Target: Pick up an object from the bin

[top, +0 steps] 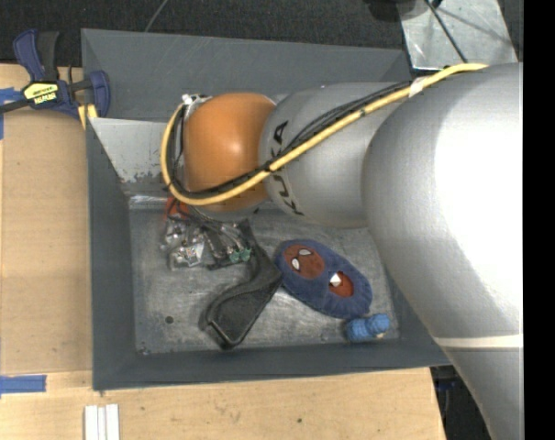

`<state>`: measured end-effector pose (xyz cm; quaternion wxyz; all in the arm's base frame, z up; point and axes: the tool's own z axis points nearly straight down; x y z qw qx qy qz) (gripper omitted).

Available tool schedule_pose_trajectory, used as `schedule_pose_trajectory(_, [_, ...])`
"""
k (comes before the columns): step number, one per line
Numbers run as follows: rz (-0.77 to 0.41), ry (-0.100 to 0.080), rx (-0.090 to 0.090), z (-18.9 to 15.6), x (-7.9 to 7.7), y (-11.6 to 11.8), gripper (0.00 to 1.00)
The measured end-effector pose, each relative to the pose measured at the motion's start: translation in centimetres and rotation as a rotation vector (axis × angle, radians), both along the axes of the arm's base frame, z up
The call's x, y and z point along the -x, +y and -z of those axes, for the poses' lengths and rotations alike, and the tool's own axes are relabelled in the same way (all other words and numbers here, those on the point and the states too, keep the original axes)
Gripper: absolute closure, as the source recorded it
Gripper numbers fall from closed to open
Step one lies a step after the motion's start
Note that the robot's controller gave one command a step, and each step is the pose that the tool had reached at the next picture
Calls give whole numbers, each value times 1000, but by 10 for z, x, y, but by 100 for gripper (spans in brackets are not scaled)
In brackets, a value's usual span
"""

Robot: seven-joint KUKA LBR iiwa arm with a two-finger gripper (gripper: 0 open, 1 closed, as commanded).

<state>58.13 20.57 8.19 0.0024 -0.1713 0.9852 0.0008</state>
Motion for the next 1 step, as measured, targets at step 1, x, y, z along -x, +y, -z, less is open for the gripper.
schedule_pose_trajectory(1, [0, 0, 0, 0, 0, 0, 0])
